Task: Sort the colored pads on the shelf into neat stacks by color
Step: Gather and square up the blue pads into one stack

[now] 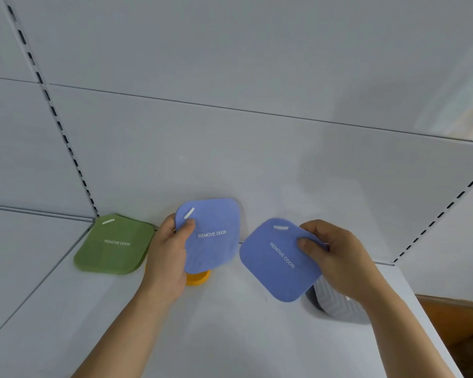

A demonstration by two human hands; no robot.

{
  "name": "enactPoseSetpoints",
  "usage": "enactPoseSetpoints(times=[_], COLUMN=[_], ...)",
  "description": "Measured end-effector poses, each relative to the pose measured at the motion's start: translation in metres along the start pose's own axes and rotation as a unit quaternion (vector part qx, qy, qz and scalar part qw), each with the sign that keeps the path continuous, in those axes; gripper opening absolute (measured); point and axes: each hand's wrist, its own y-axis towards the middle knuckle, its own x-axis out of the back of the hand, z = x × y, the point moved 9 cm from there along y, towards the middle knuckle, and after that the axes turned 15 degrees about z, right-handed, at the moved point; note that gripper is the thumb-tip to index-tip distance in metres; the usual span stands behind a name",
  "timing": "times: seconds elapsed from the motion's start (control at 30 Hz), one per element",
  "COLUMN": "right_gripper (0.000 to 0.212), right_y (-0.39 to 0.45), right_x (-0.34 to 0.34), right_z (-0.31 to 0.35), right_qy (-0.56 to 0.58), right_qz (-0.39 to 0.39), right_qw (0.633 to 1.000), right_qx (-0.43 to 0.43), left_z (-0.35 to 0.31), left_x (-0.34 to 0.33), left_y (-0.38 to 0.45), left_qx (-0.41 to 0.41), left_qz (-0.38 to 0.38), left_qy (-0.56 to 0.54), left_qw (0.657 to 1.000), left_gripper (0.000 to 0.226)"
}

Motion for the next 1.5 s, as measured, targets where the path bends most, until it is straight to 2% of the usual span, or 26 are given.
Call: enactPoseSetpoints(times=[0.13,0.3,0.47,0.53,0.63,0.73,0.8,0.87,0.93,1.07,1.17,1.23,1.4,1.5], right_gripper=[0.024,0.02,0.016,0.014,0.017,0.044,0.049,0.031,0.015,0.023,0.025,0.022,0.029,0.024], right_y=[-0.006,0.011,0.026,0.027,0.022,0.009,0.006,0.003,-0.006,-0.021,-0.025,-0.025,-0.017,-0.016], right_x=[-0.01,-0.035,-0.041,-0.041,-0.04,-0.037,-0.048,-0.06,-0.054,-0.051,-0.061,-0.064,-0.069,-0.071], right_z=[0.024,0.056,0.064,0.059,0.042,0.019,0.002,-0.005,-0.004,-0.007,-0.02,-0.028,-0.048,-0.05], right_qy=[0.018,-0.07,-0.136,-0.142,-0.096,0.008,0.166,0.28,0.268,0.176,0.152,0.164,0.214,0.192], right_qz=[0.05,0.111,0.083,0.047,-0.019,-0.094,-0.056,-0.018,-0.061,-0.132,-0.141,-0.147,-0.131,-0.126], right_qw=[0.998,0.989,0.984,0.986,0.994,0.995,0.984,0.959,0.96,0.974,0.978,0.975,0.968,0.973], right_qx=[0.037,0.067,0.086,0.068,0.044,0.035,0.02,0.022,0.047,0.062,0.037,0.033,0.011,0.014], left_z=[0.01,0.024,0.029,0.026,0.012,0.006,0.002,-0.001,-0.002,0.002,0.018,0.027,0.034,0.036], left_x=[-0.02,-0.052,-0.069,-0.068,-0.067,-0.068,-0.071,-0.075,-0.078,-0.079,-0.079,-0.08,-0.084,-0.086], left_y=[-0.007,-0.018,-0.032,-0.035,-0.039,-0.043,-0.045,-0.045,-0.044,-0.042,-0.04,-0.037,-0.032,-0.034], left_qx=[0.046,0.091,0.1,0.064,-0.021,-0.053,-0.067,-0.077,-0.085,-0.087,-0.053,-0.038,-0.042,-0.056], left_qz=[0.048,0.128,0.159,0.155,0.125,0.111,0.126,0.149,0.169,0.207,0.23,0.226,0.203,0.197], left_qy=[0.01,0.013,-0.008,0.046,0.154,0.148,0.152,0.182,0.208,0.217,0.208,0.251,0.32,0.327], left_qw=[0.998,0.988,0.982,0.985,0.98,0.981,0.978,0.969,0.96,0.95,0.949,0.94,0.924,0.923], left_gripper=[0.024,0.036,0.043,0.052,0.044,0.034,0.034,0.032,0.031,0.029,0.034,0.032,0.026,0.019])
